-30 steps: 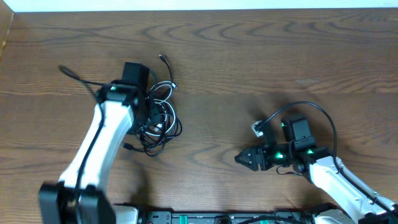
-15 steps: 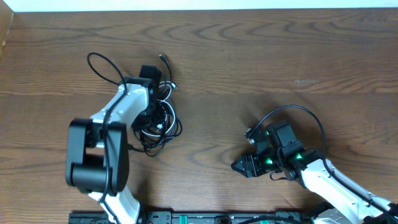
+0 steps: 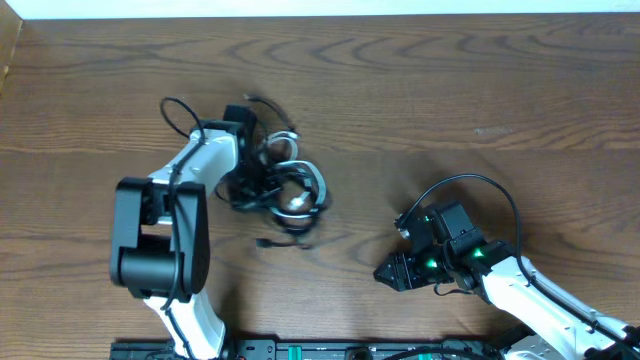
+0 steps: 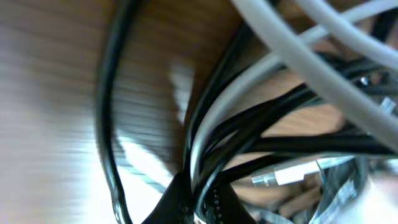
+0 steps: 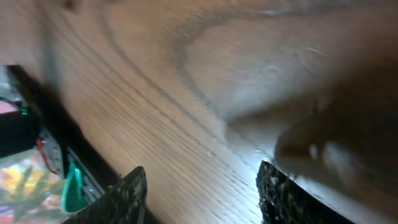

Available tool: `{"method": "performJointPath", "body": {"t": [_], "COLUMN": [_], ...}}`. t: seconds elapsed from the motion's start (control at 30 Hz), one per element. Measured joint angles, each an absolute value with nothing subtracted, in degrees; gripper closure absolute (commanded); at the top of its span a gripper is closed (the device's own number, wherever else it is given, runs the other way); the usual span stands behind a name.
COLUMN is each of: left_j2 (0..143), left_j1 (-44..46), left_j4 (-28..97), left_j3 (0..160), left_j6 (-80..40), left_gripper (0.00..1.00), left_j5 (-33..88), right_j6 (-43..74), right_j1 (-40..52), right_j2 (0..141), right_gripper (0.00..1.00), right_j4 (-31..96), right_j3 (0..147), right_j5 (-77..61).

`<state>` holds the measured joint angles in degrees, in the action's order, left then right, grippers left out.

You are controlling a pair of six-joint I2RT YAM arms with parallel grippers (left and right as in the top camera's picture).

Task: Untangle cables

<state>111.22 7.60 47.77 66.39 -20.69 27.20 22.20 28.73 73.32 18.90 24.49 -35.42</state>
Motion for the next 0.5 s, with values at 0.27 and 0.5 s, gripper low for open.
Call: {"method": "performJointPath", "body": {"t": [0.27, 0.5], "left_j2": [114.0, 114.0], "left_j1": [14.4, 18.7], "left_j4": [47.1, 45.7], "left_j3": [64.9, 64.9], "left_j6": [-20.5, -20.5], "left_gripper": [0.92, 0.92], "left_j5": [40.4, 41.1], "right_j6": [30.3, 38.4], "right_j1": [28.0, 28.5], "right_j2": [73.3, 73.3], "right_gripper": [0.41, 0.48], "right_j4": [5.3, 8.1], "right_j3": [24.4, 24.4], "right_j5": [-38.9, -32.6]}}
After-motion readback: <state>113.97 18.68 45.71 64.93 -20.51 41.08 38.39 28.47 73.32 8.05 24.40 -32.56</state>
